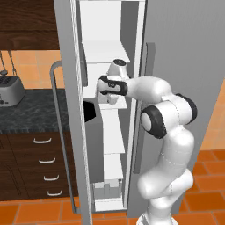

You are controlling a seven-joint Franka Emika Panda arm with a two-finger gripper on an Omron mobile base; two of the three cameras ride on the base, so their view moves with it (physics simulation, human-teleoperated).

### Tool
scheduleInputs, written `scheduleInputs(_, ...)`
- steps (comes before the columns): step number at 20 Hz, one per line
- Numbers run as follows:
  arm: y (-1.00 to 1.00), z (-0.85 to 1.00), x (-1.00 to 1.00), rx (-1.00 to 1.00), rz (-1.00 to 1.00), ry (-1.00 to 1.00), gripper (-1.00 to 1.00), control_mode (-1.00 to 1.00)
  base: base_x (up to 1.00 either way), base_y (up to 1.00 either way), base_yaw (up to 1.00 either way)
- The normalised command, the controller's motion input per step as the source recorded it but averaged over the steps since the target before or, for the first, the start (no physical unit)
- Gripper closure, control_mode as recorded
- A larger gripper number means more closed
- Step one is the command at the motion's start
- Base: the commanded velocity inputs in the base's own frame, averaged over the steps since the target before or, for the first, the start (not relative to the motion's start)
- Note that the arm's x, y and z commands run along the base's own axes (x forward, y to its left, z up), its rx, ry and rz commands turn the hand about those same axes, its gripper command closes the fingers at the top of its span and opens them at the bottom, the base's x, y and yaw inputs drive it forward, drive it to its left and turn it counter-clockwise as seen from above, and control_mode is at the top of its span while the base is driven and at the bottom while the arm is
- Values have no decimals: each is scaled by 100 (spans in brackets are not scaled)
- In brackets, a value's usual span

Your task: Take the meat container that has the fish and place it on the second highest rack of the freezer. Then take the vegetable container that has the tomato and bell pepper and place it on the highest rack of the freezer.

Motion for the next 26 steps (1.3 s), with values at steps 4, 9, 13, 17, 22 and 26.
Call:
scheduleInputs(4,-27,7,-100,0,11,-15,-100,-100,0,0,0)
scheduleInputs(9,-20,58,-100,-2,19,-1,-100,-100,0,0,0)
scheduleInputs(13,-18,96,-100,-4,19,0,-100,-100,0,0,0)
scheduleInputs(17,-28,98,-100,0,11,0,-100,-100,0,0,0)
scheduleInputs(22,-45,76,-100,0,3,0,-100,-100,0,0,0)
scheduleInputs(26,-24,46,-94,0,8,-7,-100,-100,0,0,0)
